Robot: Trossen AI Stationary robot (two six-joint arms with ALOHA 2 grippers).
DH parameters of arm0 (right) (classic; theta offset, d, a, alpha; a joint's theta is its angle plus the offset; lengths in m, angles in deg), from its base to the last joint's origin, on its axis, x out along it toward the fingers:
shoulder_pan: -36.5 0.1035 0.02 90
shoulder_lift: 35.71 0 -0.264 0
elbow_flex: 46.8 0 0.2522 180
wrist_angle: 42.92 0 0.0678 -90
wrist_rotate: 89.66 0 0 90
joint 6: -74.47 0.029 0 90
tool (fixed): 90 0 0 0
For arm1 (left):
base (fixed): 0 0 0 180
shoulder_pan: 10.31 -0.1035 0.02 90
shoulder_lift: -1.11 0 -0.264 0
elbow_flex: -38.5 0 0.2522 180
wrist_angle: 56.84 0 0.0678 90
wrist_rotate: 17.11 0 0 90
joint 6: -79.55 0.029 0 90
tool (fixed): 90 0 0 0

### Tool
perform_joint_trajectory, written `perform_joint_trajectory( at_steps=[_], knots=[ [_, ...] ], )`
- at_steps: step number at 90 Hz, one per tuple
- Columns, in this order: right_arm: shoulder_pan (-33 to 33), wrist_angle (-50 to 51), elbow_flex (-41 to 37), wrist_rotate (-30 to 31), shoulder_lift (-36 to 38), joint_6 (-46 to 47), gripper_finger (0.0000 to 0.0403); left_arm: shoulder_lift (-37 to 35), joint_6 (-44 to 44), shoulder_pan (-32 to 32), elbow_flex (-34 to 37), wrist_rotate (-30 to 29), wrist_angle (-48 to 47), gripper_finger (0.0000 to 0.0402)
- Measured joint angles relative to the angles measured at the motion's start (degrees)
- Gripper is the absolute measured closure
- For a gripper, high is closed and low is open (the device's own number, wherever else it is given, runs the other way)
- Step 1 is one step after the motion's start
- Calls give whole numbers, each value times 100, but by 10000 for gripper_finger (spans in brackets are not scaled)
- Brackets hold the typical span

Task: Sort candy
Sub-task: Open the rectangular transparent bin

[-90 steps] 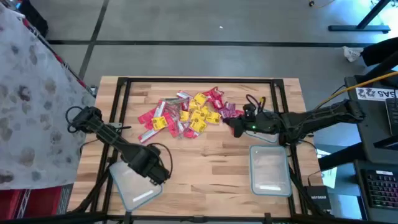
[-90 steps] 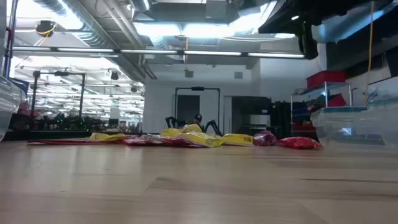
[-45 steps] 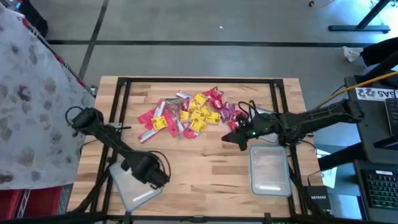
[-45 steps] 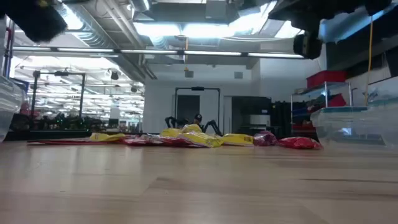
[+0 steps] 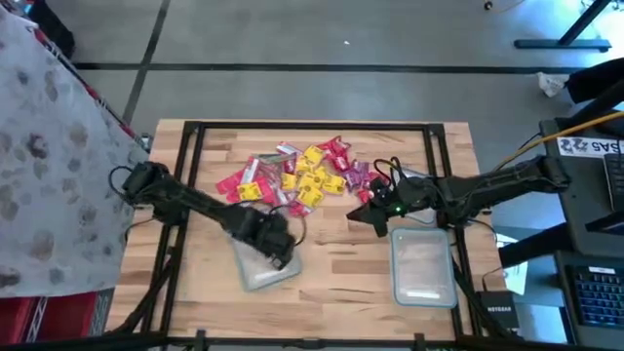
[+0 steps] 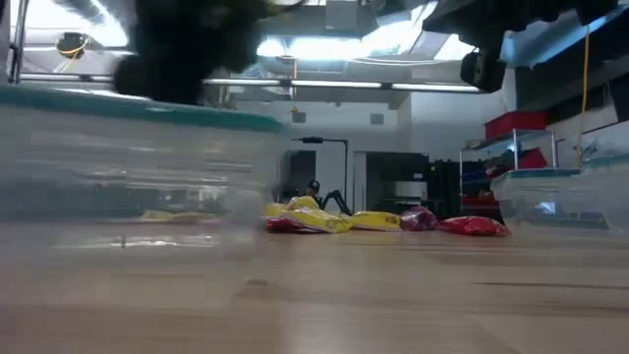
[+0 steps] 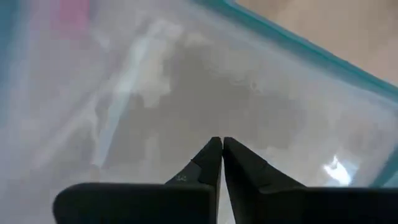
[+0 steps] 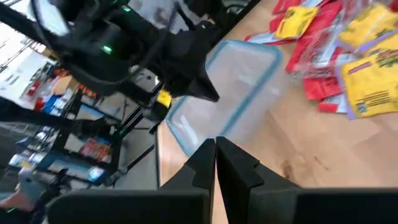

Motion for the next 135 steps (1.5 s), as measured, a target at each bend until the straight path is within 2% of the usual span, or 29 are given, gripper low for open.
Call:
perform_joint_trajectory(
  at_steps=[15,30,40,51,59,67,78,96,110,126,135],
  knots=[
    [-80,-32,0,596,-300,-140,402,-54,626,-69,-379,-295,-564,402],
    [-159,11,295,740,-1293,371,402,-49,370,-150,-107,-945,-1765,402],
    [-149,385,920,888,-2201,647,402,-37,1337,-219,288,-1141,-1397,402],
    [-154,1895,1810,1027,-3221,1181,402,-50,2183,-242,631,-972,-797,402],
    [-114,2772,2454,729,-3870,1670,402,-76,2530,-235,753,-982,-620,402],
    [91,2900,3023,259,-4402,1727,402,-81,2814,-251,834,-1083,-320,402],
    [469,2725,3711,-11,-4907,1754,402,-73,3206,-385,838,-1393,-179,402],
    [854,2371,4280,-202,-5152,1358,402,-268,3064,-681,804,-1746,-288,402],
    [1062,2699,4280,-259,-4726,582,402,-678,2911,-616,528,-1575,-352,402],
    [1175,2997,3717,-16,-4275,-265,402,-1029,1917,-249,401,-1198,-469,402],
    [1173,2789,3200,-83,-4153,-526,402,-1039,907,-26,401,-847,-1079,402]
  ],
)
